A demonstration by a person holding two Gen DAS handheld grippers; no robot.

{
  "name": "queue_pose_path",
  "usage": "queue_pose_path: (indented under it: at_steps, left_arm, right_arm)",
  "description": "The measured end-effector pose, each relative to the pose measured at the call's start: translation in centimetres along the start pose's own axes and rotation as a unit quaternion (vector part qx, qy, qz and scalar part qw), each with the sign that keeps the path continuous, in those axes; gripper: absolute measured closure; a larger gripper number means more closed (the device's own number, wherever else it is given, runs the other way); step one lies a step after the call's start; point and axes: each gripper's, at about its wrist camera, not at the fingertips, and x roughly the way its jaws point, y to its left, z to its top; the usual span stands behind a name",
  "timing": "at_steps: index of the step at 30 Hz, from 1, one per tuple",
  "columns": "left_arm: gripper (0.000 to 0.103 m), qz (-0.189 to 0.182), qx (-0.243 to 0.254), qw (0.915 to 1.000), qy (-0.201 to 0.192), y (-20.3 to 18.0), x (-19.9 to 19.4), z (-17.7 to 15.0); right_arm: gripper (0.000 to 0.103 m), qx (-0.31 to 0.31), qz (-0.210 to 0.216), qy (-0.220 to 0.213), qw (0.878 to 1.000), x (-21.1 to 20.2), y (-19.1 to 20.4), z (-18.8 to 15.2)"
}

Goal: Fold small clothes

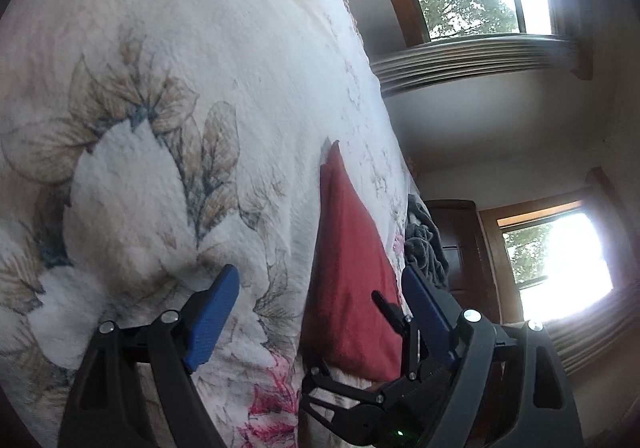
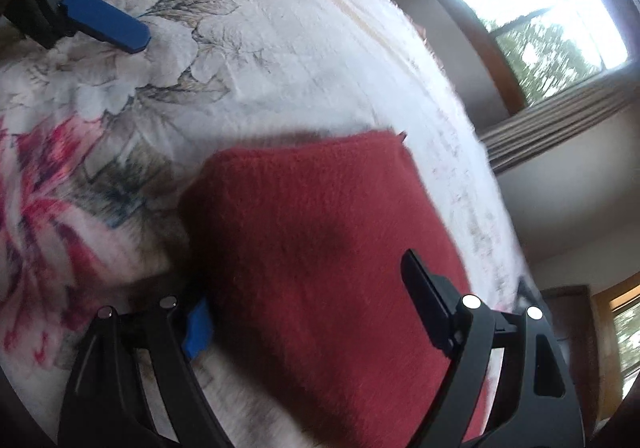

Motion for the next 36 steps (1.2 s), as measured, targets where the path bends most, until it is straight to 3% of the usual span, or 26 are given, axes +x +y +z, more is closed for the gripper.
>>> queue_pose_path:
  at_steps: [2, 5, 7, 10, 16, 18, 21, 22, 25, 27, 29, 36]
  left_arm:
    - [0.019, 0.000, 0.002, 1.0000, 0.001, 0.1, 0.1, -0.1]
    - [0.019, -0.002, 0.005, 1.0000, 0.003, 0.1, 0.1, -0.2]
    - [0.019, -0.002, 0.004, 1.0000, 0.004, 0.3, 0.1, -0.4]
    - [0.019, -0.003, 0.003, 1.0000, 0.006, 0.2, 0.1, -0.5]
    - [0.019, -0.009, -0.010, 0.9995, 0.030, -1.5, 0.7, 1.2]
    - [0.017, -0.027, -0.005, 0.9983, 0.051, -2.9, 1.5, 2.7]
    - [0.014, -0.009, -0.023, 0.9902, 0.138, -3.6, 5.9, 5.6]
    - [0.014, 0.011, -0.036, 0.9848, 0.169, -3.7, 8.2, 6.7]
    - [0.014, 0.022, -0.040, 0.9728, 0.227, -4.2, 12.4, 8.2]
    - [0.014, 0.035, -0.070, 0.9660, 0.247, -3.6, 14.7, 8.8]
    - [0.014, 0.045, -0.067, 0.9593, 0.271, -3.5, 17.4, 9.0]
    - [0.014, 0.040, -0.034, 0.9540, 0.295, -5.2, 22.8, 9.2]
  right_arm:
    - [0.029, -0.014, -0.019, -0.005, 1.000, -0.1, 0.6, 0.3]
    - [0.048, -0.033, -0.039, -0.009, 0.999, -0.2, 1.5, 0.4]
    - [0.064, -0.036, -0.038, -0.005, 0.999, 0.0, 1.7, 0.3]
    - [0.076, -0.016, -0.020, -0.002, 1.000, 0.0, 1.1, 0.2]
    - [0.081, 0.054, 0.003, -0.016, 0.998, -0.9, -2.6, 0.1]
    - [0.081, 0.069, 0.008, -0.017, 0.997, -1.0, -3.7, 0.2]
    - [0.081, 0.085, 0.013, -0.018, 0.996, -1.2, -4.6, 0.3]
    - [0.081, 0.092, 0.016, -0.017, 0.995, -1.1, -4.9, 0.4]
    - [0.081, 0.117, 0.021, -0.019, 0.993, -1.4, -5.9, 0.3]
    - [0.081, 0.135, 0.020, -0.025, 0.990, -1.7, -6.9, 0.3]
    - [0.081, 0.146, 0.020, -0.028, 0.989, -1.7, -7.6, 0.4]
    - [0.081, 0.160, 0.030, -0.034, 0.986, -1.8, -8.2, 0.4]
